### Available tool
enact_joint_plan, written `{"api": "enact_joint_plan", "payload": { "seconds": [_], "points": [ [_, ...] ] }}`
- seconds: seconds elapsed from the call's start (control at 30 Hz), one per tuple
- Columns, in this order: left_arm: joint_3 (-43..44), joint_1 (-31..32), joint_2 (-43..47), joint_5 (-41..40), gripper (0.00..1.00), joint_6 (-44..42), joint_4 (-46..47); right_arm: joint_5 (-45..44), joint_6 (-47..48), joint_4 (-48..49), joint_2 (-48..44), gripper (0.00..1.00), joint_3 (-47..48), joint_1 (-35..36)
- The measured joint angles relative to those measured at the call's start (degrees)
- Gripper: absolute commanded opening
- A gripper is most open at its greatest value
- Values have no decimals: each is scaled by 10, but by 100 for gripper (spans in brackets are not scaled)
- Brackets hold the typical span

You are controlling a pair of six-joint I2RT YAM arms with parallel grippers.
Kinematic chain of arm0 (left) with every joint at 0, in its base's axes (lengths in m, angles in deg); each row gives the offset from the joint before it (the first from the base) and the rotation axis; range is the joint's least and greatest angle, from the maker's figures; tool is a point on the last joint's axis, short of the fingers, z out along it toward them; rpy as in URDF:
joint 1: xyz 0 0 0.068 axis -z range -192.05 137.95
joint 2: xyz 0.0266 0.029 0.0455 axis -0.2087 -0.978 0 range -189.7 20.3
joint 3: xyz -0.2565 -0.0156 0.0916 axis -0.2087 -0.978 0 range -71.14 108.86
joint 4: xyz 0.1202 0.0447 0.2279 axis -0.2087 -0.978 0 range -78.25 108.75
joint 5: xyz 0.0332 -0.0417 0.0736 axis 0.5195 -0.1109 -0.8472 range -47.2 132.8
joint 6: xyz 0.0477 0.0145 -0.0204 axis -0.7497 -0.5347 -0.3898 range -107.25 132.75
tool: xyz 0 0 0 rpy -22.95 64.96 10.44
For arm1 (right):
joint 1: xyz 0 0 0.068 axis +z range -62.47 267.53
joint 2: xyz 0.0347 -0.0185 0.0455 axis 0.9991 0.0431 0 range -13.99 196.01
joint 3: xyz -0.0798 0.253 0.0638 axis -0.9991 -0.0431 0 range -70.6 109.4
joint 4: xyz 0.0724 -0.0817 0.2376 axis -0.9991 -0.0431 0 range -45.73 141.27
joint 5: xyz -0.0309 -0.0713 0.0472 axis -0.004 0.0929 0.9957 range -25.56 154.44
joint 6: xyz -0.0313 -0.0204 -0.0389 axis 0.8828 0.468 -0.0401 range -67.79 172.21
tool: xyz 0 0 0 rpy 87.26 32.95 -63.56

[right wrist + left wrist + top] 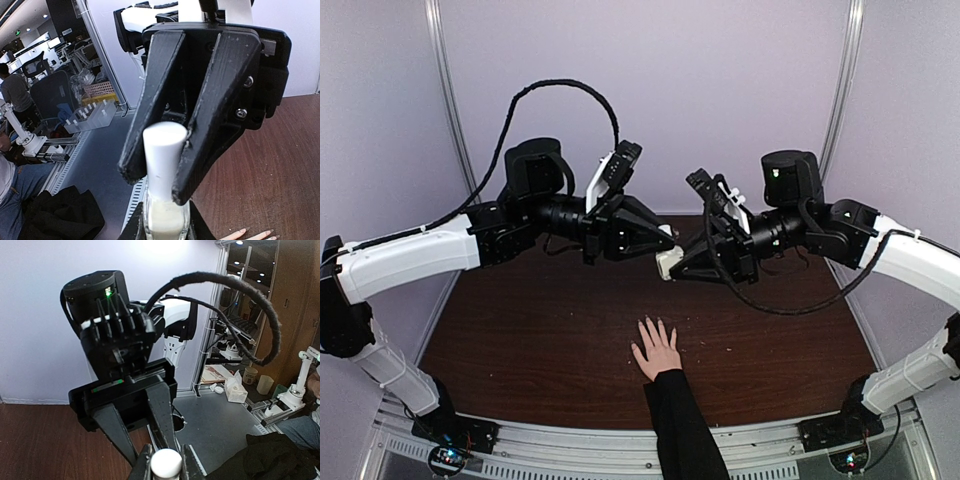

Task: Paint the nails
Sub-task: Unscrew the cap of the nail polish bottle.

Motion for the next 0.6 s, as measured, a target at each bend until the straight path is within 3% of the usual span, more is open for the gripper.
{"api": "enact_joint_plan", "payload": {
  "seconds": [0.6],
  "points": [
    [31, -2, -11, -200, 0, -13, -77, -229, 23, -22, -16, 0, 0, -5]
  ]
}}
